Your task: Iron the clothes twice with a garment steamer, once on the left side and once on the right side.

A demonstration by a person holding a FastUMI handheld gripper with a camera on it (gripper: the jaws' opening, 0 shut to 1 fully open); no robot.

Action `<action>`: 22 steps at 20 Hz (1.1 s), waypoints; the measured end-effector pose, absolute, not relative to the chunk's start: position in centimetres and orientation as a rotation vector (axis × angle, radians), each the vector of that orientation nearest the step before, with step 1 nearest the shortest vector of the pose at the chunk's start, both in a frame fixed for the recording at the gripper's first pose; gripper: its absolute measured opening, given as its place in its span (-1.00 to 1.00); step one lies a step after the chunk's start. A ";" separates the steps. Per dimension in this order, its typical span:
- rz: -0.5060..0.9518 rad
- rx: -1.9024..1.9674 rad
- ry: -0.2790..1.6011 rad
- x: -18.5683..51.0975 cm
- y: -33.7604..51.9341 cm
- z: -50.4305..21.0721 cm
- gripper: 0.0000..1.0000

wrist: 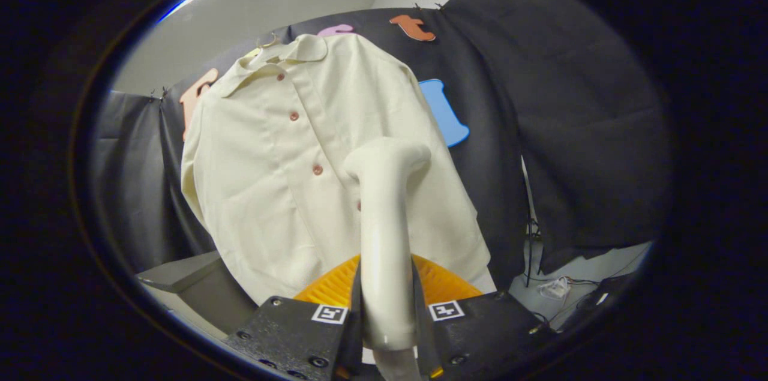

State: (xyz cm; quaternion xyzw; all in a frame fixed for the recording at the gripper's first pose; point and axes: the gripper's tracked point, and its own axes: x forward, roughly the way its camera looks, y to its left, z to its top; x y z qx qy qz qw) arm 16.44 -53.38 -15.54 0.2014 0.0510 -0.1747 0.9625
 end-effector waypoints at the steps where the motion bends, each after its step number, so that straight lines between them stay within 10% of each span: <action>1: -0.358 0.408 0.115 16.0 -53.3 -16.4 -0.31; 22: -0.410 0.423 0.227 9.3 -47.8 -18.9 -0.31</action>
